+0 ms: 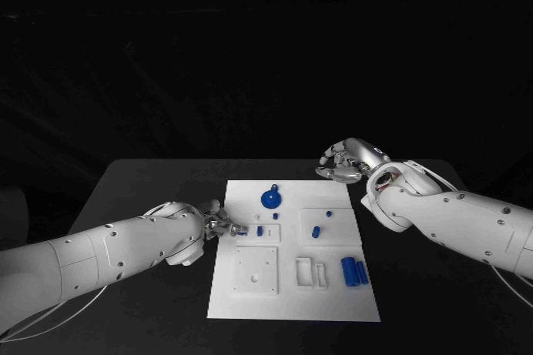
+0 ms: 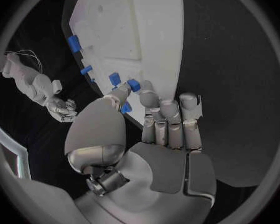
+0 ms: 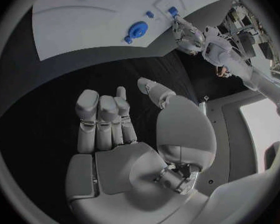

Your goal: Assemble the parts on the task board

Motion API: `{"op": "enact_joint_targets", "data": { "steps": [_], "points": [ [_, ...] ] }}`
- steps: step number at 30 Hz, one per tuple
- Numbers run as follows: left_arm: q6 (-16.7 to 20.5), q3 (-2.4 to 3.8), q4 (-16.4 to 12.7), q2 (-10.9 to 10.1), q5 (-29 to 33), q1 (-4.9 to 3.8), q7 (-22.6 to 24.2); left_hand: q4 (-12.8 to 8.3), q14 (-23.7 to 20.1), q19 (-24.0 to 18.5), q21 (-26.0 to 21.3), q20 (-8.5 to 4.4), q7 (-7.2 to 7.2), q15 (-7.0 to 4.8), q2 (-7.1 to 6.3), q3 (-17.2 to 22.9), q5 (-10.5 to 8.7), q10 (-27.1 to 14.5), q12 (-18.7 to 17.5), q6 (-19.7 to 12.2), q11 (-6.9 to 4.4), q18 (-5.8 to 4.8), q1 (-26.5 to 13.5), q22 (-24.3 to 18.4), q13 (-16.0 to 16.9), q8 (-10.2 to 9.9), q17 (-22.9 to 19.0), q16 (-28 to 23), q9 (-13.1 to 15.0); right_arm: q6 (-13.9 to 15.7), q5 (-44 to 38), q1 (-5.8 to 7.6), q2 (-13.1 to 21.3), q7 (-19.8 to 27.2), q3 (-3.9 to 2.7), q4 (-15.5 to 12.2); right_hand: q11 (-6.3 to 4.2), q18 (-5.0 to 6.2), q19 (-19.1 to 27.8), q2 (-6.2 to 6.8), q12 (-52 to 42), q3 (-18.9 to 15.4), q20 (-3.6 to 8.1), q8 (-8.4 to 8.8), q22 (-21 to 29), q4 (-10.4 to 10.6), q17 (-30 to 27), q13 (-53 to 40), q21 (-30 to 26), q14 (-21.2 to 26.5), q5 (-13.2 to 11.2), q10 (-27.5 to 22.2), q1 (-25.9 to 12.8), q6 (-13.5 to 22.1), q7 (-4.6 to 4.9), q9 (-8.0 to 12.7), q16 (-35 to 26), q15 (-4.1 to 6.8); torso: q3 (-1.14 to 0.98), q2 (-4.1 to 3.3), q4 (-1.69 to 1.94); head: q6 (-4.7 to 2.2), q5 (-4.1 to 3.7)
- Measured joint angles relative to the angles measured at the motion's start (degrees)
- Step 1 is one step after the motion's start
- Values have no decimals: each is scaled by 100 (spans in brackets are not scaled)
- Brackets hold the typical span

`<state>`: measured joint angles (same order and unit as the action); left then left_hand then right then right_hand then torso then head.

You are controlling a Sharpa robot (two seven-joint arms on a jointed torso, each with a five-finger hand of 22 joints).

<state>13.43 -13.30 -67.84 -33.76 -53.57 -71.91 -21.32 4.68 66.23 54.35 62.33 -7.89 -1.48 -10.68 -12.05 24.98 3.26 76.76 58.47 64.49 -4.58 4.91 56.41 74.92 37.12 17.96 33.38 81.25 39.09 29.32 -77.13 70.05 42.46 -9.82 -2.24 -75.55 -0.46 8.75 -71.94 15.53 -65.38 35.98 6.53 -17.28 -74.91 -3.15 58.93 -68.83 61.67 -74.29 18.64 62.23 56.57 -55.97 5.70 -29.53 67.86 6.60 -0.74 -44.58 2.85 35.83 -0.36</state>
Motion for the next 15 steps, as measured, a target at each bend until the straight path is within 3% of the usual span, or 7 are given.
{"op": "enact_joint_targets", "data": {
  "steps": [3,15],
  "points": [
    [-22,7,-5,2,90,-8,52,-158,-21,-30,0,30,43,38,159,-88,102,-21,18,-95,41,0,159,0,0,-99,0,0,0,0,1,0,-2,0,0,0,0,0,0,0,0,0,0,0,0,0,0,0,0,0,0,0,0,0,0,0,0,0,1,-1,2,3,2],
    [-135,14,23,-10,323,-24,150,-499,-53,-71,0,30,105,110,480,-348,497,-80,77,-219,105,1,396,-1,-16,-254,-1,22,10,0,4,-1,-1,0,0,-3,2,0,8,0,0,0,-9,0,0,0,-1,5,0,0,0,3,0,-1,-2,1,0,0,-3,1,-1,6,21]
  ]
}}
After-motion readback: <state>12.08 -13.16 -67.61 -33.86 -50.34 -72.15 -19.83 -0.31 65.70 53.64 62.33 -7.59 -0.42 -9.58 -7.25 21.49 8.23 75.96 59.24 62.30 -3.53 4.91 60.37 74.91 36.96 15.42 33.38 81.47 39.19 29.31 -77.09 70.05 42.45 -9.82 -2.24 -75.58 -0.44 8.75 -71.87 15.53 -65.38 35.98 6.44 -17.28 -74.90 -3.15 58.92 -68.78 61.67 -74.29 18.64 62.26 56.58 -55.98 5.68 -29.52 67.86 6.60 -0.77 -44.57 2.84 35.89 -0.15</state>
